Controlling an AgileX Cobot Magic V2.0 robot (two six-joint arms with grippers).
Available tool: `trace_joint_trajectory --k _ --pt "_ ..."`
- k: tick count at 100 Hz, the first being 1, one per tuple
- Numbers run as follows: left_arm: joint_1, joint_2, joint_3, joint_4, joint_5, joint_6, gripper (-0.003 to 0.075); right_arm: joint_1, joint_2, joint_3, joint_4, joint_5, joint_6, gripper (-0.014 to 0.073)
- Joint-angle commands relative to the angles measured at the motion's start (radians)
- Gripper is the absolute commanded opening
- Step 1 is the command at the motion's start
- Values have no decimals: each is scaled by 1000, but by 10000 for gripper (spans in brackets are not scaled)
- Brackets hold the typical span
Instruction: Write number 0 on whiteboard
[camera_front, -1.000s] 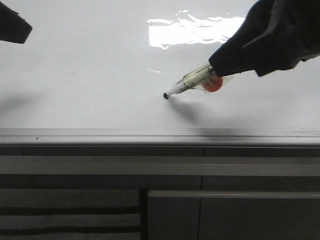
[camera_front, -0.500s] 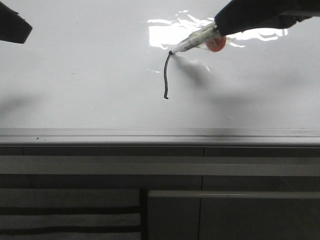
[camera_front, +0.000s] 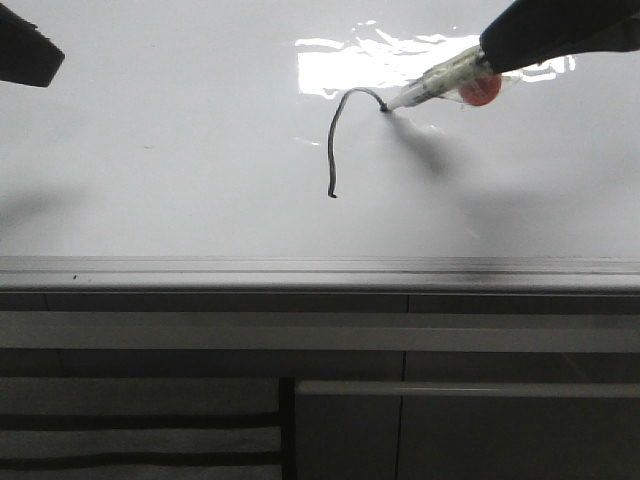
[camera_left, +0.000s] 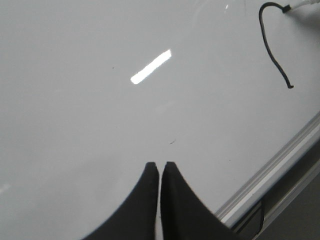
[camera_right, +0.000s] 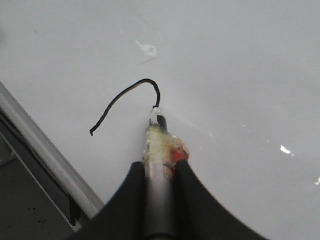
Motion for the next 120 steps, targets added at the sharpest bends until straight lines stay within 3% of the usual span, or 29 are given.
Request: trace_joint_trajectory --k 1,62,120 --pt "1 -18 -34 -6 -66 -10 -20 -13 -14 -33 -19 13 -3 -69" --pt "1 -18 -34 -6 -66 -10 -20 -5 -14 -33 0 123 -3 -69" --pt "1 -18 -34 -6 -66 -10 -20 91 63 -31 10 92 -3 -69"
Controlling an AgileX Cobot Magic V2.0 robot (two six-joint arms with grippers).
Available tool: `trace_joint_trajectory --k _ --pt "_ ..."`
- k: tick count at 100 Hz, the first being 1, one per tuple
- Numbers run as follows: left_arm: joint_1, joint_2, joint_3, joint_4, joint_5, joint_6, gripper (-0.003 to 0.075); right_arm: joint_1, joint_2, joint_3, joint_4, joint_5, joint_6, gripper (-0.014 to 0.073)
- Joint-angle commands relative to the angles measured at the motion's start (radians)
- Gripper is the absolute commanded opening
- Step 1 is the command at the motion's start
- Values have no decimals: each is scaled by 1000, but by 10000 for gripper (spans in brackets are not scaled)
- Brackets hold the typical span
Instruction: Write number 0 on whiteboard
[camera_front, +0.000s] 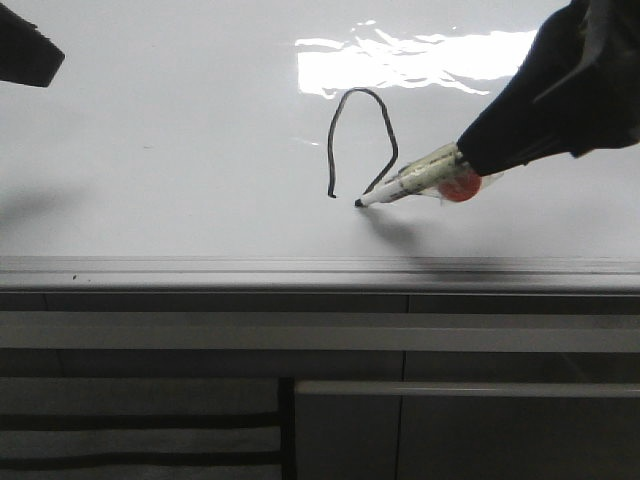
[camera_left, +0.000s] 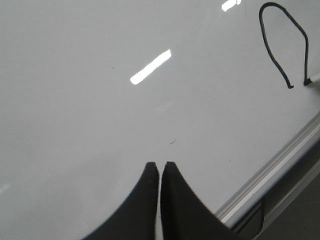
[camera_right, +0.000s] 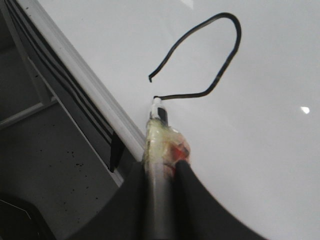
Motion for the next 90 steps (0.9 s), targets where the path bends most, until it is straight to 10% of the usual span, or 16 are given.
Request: trace_joint_trajectory --k 1,90 --pt "1 -18 -34 -6 -66 -10 -20 4 3 -24 -8 -56 -4 -69" --pt "1 -18 -34 -6 -66 -10 -20 4 5 -42 -8 -149 -4 -69"
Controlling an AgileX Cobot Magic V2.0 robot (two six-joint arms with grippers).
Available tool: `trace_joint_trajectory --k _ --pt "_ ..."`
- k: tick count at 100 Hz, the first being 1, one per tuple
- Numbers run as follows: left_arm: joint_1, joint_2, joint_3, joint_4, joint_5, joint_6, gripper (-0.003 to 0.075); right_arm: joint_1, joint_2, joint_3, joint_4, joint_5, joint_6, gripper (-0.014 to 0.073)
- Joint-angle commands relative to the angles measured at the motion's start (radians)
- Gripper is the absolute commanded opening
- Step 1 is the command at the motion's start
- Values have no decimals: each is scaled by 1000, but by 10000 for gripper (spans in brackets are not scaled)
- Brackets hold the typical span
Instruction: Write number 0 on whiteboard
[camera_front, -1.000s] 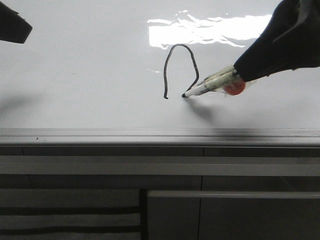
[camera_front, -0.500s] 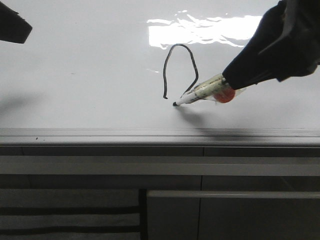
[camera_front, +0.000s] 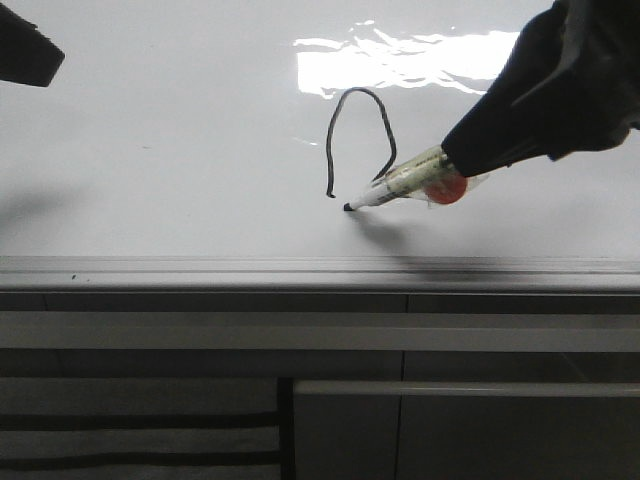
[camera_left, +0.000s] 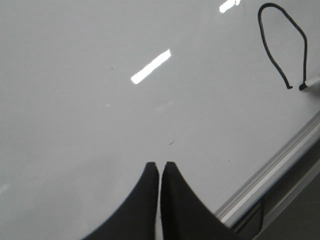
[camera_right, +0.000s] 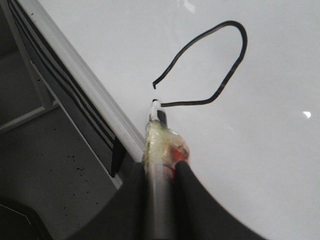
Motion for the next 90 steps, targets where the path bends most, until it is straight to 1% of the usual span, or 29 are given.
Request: trace_joint_trajectory --k 1,35,47,54,61,74,79,84,90 --pt "1 -18 -34 -6 -66 -10 -20 -4 -6 -39 -12 -124 -4 -69" --pt "1 -18 -34 -6 -66 -10 -20 0 -6 -39 -12 -127 -4 -69" --pt "1 -18 -34 -6 -66 -10 -19 24 -15 -39 -14 -124 -9 -69" --pt "1 -18 -34 -6 -66 -10 -19 59 -40 -39 -14 -128 -30 -69" --pt "1 -18 -34 -6 -62 -10 -19 99 -67 -39 -14 -91 -32 -69" --pt "1 -18 -34 -6 -64 -10 -14 132 -100 -39 -1 65 -31 -69" --pt "1 -18 -34 -6 -64 -10 6 131 -114 -39 -1 108 -31 -69" --pt "1 -18 -34 -6 -64 -10 46 131 -135 -39 -1 131 -31 -69" --pt "-1 -18 -34 -6 -65 -10 119 131 -163 -39 -1 144 -31 -69"
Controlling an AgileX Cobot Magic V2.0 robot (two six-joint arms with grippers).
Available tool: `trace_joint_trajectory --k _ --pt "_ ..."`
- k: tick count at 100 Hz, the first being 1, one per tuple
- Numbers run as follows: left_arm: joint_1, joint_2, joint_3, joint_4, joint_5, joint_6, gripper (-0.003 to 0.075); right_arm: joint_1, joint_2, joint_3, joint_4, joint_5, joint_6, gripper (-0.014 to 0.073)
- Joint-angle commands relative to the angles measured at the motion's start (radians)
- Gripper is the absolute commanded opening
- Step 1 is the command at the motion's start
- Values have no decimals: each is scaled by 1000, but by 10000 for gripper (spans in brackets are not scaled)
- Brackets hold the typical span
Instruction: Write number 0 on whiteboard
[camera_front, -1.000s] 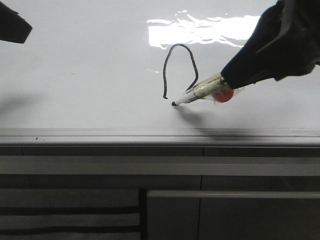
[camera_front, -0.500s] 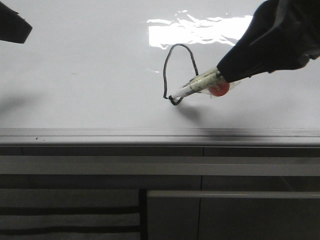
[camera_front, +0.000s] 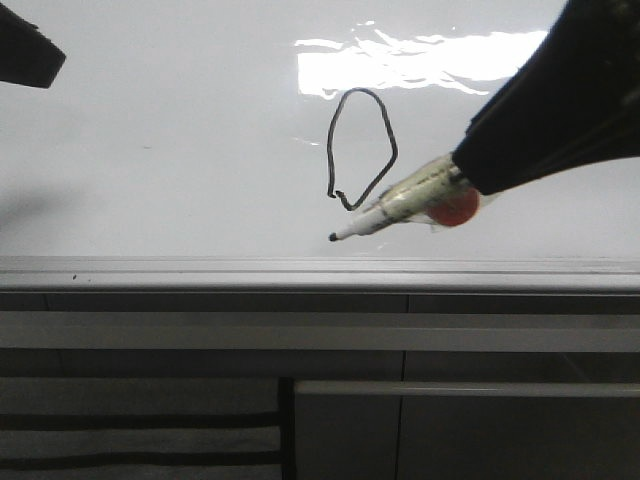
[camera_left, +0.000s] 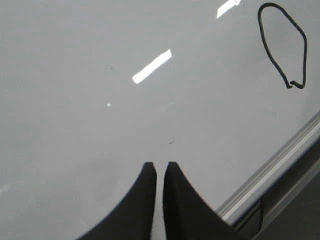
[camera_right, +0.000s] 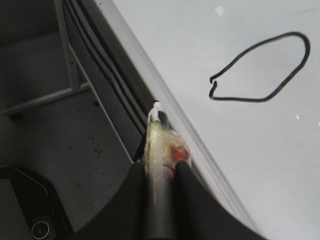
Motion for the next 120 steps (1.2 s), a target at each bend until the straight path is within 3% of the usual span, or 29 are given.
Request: trace_joint_trajectory --k 1,12,20,42,55,74,96,120 --pt "-3 -18 -34 -6 -66 -10 128 3 -60 -35 7 -23 -12 -69" --pt "-60 -18 -34 -4 -70 19 279 3 -110 -35 16 15 -10 -69" --pt "-133 -18 -34 -4 -70 66 327 3 -120 -35 16 59 -10 -69" --pt "-345 -4 -34 2 -67 107 321 3 -116 -35 32 129 -10 -69" --pt "-407 28 -34 17 -69 107 313 3 -116 -35 48 120 -10 -69" --pt "-417 84 -31 17 -93 105 313 17 -114 -35 65 75 -10 -69" --pt "-417 147 5 46 -303 105 313 92 -61 -37 72 -3 -10 -69" --pt "-417 205 7 99 -294 105 313 132 27 -98 74 -16 -10 -69"
